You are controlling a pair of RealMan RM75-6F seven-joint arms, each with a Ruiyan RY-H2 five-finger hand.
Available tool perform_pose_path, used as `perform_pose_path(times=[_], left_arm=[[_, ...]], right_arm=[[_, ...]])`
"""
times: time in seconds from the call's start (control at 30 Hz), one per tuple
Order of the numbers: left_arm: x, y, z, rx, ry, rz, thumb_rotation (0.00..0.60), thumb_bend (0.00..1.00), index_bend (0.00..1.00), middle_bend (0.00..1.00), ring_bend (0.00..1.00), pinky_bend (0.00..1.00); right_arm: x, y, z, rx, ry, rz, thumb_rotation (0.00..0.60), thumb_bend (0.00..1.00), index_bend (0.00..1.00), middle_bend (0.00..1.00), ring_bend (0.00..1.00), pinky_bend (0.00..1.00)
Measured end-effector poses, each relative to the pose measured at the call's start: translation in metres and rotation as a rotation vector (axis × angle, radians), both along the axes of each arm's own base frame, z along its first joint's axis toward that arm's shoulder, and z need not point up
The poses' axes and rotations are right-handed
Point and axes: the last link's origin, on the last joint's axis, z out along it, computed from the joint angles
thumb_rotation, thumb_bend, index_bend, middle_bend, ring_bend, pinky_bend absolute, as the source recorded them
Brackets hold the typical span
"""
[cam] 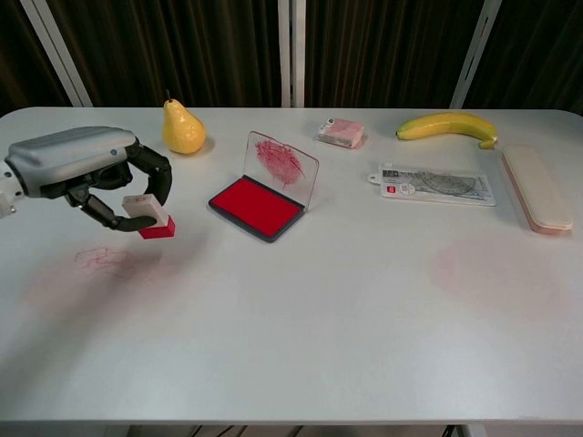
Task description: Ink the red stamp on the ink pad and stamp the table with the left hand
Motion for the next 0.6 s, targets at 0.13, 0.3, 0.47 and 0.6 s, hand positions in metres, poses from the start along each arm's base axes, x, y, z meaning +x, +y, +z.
perform_pose_path(times=[0.13,0.3,0.47,0.6], left_arm=[[0.026,0.016,-0.008,-0.015,-0.036,-0.004,0.600,0.45,0.68,0.69,1.00,1.00],[0.058,0.034,-0.023,-0.035,-0.065,0.001,0.600,0.46,0.68,0.69,1.00,1.00],[0.081,0.052,-0.042,-0.050,-0.059,0.029,0.600,0.46,0.68,0.70,1.00,1.00],[0.093,0.065,-0.054,-0.043,-0.039,0.044,0.600,0.47,0.68,0.70,1.00,1.00]], right_arm=[[0.001,0.001,0.002,-0.006,0.001,0.000,0.600,0.11,0.00,0.00,0.00,0.00],[0.001,0.002,0.004,-0.012,0.002,0.000,0.600,0.11,0.00,0.00,0.00,0.00],[0.000,0.002,0.006,-0.012,0.003,-0.005,0.600,0.11,0.00,0.00,0.00,0.00],[0.001,0.002,0.006,-0.012,0.003,-0.003,0.600,0.11,0.00,0.00,0.00,0.00]])
